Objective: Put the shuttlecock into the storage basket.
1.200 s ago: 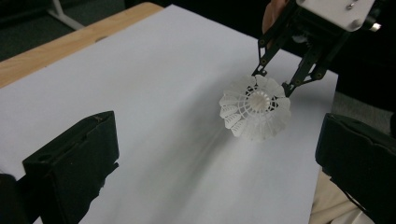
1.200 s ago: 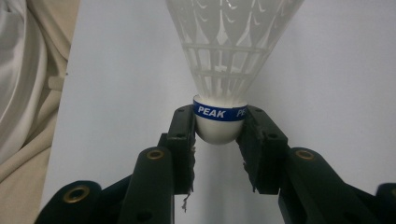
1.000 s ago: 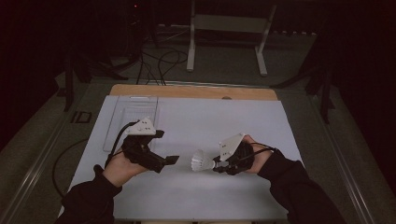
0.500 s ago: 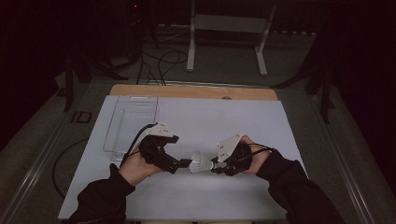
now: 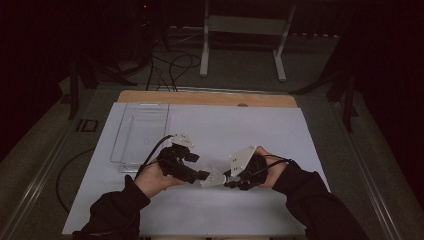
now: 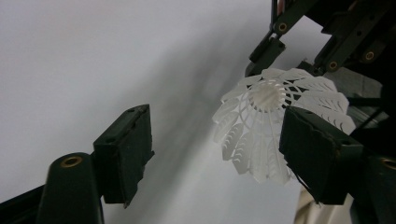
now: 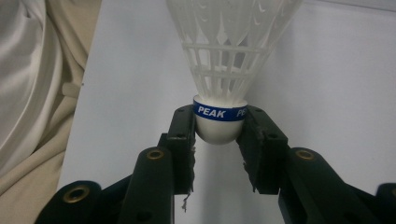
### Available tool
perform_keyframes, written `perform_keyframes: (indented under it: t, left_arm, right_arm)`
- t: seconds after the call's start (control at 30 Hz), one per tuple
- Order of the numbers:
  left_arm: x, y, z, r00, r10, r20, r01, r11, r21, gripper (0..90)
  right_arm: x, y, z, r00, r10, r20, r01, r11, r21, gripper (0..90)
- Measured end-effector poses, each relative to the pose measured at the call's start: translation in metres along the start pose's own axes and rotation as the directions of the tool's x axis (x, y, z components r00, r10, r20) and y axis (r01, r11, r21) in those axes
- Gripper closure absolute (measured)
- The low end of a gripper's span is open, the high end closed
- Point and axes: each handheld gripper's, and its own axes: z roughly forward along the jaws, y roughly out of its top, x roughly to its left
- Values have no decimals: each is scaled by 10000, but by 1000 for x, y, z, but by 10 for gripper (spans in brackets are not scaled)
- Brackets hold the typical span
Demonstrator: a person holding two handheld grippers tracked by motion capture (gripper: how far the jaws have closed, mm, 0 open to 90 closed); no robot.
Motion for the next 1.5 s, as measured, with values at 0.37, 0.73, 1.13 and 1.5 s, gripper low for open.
perform_keyframes:
  t: [0.37,0.73,1.13,1.5]
  left_arm:
    - [-3,3,12,9964,163,838,-203,9987,469,482]
    - [-3,4,16,9880,318,1511,-423,9969,671,758]
    - [-3,5,14,9863,745,1472,-850,9942,663,900]
    - [-4,6,4,9883,1049,1106,-1105,9928,459,900]
  right_arm:
    - [3,3,4,9995,-186,-250,187,9998,38,663]
    - [0,0,6,9985,-59,-543,55,10000,-72,663]
    - [-1,-2,8,9979,52,-643,-59,9999,-111,645]
    - [1,-7,13,9859,1475,794,-1519,9870,518,152]
